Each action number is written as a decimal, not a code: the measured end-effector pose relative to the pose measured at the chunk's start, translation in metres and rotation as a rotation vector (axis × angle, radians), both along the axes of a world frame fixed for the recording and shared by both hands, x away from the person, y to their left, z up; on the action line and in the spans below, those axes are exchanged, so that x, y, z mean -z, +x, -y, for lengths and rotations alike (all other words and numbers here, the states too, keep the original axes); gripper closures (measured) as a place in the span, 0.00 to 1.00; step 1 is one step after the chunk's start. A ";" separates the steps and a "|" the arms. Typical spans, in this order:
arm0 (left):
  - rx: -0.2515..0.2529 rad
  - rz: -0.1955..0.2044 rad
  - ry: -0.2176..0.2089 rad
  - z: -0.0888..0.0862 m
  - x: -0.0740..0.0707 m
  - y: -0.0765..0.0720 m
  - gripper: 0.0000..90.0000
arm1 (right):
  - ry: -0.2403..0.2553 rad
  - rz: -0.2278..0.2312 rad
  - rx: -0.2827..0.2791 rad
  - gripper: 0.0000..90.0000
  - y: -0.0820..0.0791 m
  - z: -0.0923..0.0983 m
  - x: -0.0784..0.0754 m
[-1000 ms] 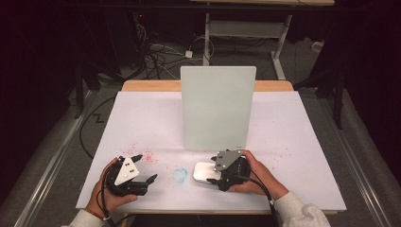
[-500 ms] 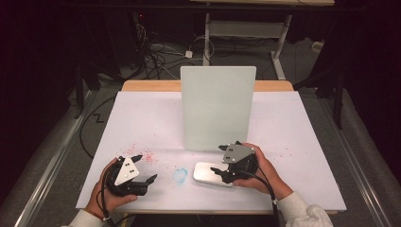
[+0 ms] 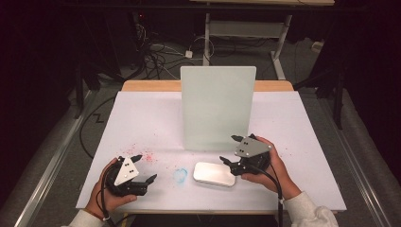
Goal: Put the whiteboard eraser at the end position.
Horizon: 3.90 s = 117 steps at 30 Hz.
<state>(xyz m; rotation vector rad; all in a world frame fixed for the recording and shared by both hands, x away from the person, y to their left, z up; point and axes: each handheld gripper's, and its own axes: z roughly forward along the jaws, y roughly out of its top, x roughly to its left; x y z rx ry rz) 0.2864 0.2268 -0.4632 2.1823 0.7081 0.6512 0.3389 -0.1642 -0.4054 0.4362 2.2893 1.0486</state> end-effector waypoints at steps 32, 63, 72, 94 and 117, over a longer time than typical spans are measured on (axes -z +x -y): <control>-0.001 0.001 -0.003 0.000 0.000 -0.001 0.20 | 0.108 0.127 0.191 0.22 -0.018 0.053 -0.008; -0.034 0.014 -0.014 0.004 -0.002 0.004 0.20 | 0.211 0.076 0.367 0.20 -0.043 0.124 0.042; -0.017 0.013 -0.002 0.006 0.000 0.003 0.20 | 0.197 0.077 0.379 0.19 -0.048 0.124 0.044; -0.016 0.016 -0.007 0.006 -0.002 0.002 0.20 | 0.207 0.080 0.363 0.19 -0.050 0.124 0.043; -0.023 -0.001 -0.027 0.008 0.000 0.008 0.20 | 0.116 0.129 0.393 0.21 -0.049 0.123 0.045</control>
